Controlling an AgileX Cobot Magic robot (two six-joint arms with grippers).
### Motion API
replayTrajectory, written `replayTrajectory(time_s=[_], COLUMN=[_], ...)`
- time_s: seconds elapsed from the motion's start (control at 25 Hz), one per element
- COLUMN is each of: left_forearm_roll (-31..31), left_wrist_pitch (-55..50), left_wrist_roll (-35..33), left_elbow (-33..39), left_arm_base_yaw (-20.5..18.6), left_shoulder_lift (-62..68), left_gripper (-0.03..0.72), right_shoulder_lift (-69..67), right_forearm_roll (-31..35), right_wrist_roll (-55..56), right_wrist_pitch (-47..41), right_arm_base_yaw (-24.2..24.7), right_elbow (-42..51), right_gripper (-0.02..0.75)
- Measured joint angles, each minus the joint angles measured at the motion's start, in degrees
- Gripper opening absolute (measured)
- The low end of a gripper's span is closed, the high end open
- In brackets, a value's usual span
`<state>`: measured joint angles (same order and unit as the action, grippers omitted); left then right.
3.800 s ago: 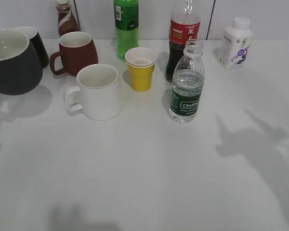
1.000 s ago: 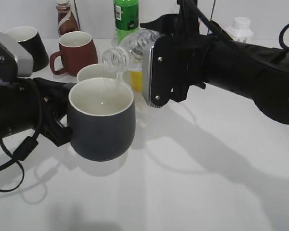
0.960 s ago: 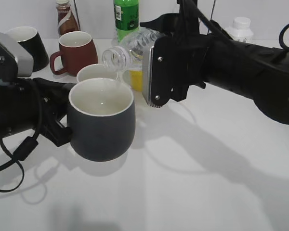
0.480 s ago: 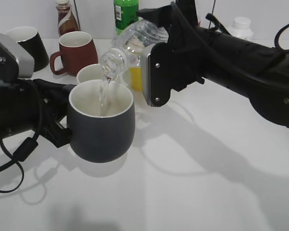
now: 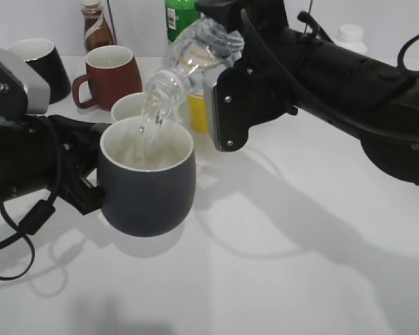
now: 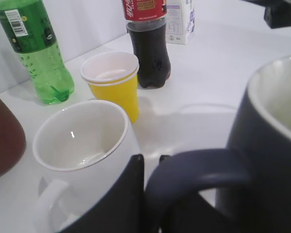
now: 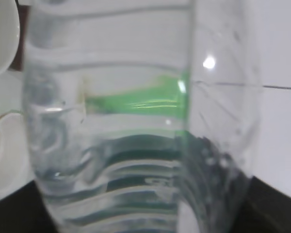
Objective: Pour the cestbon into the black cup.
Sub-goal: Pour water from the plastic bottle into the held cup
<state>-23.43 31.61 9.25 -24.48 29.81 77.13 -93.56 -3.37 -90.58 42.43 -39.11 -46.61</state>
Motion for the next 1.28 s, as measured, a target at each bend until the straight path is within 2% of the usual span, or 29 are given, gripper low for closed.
replayTrajectory(time_s=[0.48,0.68,0.84,0.96,1.12,1.2,1.28], left_forearm_roll=[-0.4,-0.5,-0.5,-0.3,1.1,3.2,6.2], left_wrist_pitch=[-0.1,0.0,1.0,1.9,2.7,3.3,4.4], left_wrist_roll=[-0.1,-0.1,-0.2,-0.2,-0.5,-1.8,-3.7], left_elbow=[0.0,0.1,0.1,0.1,0.1,0.1,0.1], left_arm_base_yaw=[0.0,0.0,0.0,0.0,0.0,-0.1,-0.8], left_shoulder_lift=[0.0,0.0,0.0,0.0,0.0,0.0,0.0], left_gripper=[0.052,0.052,0.052,0.052,0.052,0.052,0.052], right_shoulder_lift=[0.0,0.0,0.0,0.0,0.0,0.5,1.1], right_forearm_roll=[0.3,0.2,-0.5,-1.3,-5.9,-7.8,-8.4], right_wrist_roll=[-3.5,1.6,14.4,29.2,56.8,71.5,81.5], right_wrist_pitch=[3.0,1.2,-4.4,-9.4,-11.7,-12.0,-12.0], right_arm_base_yaw=[0.0,0.0,0.0,0.0,0.0,0.1,0.6], right_elbow=[-0.1,-0.1,-0.1,-0.1,-0.1,-0.1,-0.1], right_gripper=[0.470,0.470,0.470,0.470,0.470,0.470,0.470])
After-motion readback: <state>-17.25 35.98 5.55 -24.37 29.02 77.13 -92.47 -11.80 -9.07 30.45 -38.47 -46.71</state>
